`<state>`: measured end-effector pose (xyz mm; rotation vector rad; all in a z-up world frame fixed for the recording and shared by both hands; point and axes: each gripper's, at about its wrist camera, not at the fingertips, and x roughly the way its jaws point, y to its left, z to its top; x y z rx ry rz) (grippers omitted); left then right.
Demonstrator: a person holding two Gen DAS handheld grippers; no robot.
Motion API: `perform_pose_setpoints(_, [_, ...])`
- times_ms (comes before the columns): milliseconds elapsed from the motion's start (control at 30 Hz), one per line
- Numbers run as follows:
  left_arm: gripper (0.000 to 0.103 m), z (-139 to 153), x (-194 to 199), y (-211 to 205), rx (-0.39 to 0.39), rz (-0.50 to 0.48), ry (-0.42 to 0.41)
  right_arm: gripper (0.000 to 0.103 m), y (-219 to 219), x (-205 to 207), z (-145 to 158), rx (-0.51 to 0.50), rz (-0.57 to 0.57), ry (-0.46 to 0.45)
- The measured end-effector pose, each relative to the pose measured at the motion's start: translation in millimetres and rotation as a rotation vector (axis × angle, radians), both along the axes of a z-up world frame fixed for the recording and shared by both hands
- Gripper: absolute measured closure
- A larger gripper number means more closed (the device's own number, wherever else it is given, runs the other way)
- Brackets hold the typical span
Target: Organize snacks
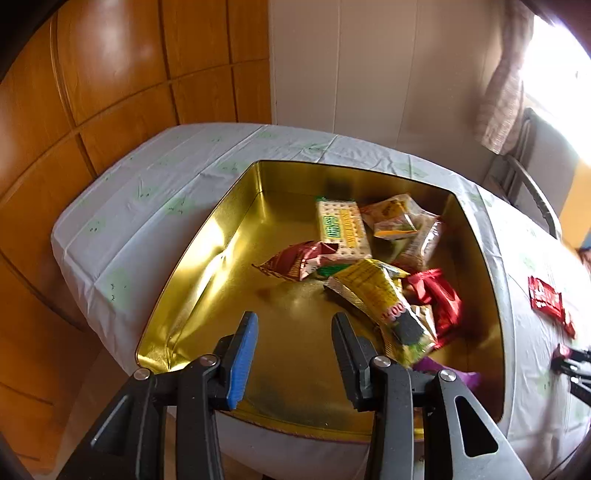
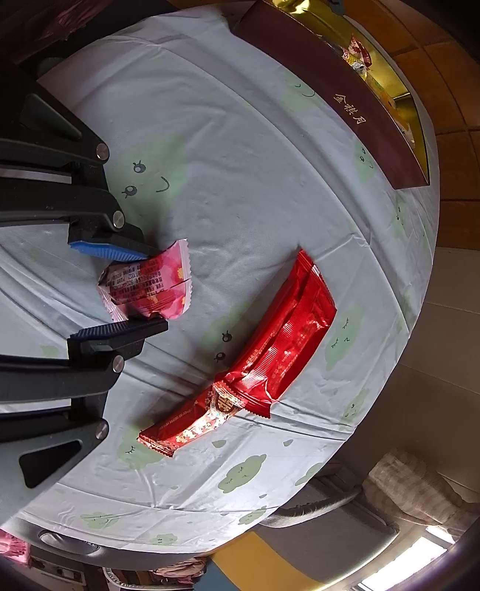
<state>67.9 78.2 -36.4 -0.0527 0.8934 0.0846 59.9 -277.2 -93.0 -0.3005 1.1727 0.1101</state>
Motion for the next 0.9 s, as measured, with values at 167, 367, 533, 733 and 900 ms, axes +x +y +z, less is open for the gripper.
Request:
perform_pose_setpoints(167, [0.061,5.7,-8.4,-8.4,-0.006,-0.020,-0.014,0.074,-0.1,-0.3,-0.4,-0.002,0.000,-0.002])
perform_pose_setpoints(367, [0.061,10.4,-15.2,-13.6,-0.002,-0.032,-0.027,0.074,0.2,-0.6,-0.8,-0.001,-0.002,-0.002])
perform_pose_setpoints(533, [0.061,11.0,-17.5,-15.0,-0.010,-0.037,-0.024,0.074,0.0,-0.2,-0.5,0.002,-0.003,-0.002])
perform_pose_setpoints(733, [0.061,10.2,-20.1,-10.7,-0.023,-0.029,-0.020,0.074,0.3,-0.6,-0.3,0.001,-0.002,-0.004])
perform_pose_setpoints(900, [0.061,8.4,-20.5,-3.7,-0.025,-0.012,-0.016,0.074,0.1,-0.5,-0.3,0.001,-0.002,-0.004])
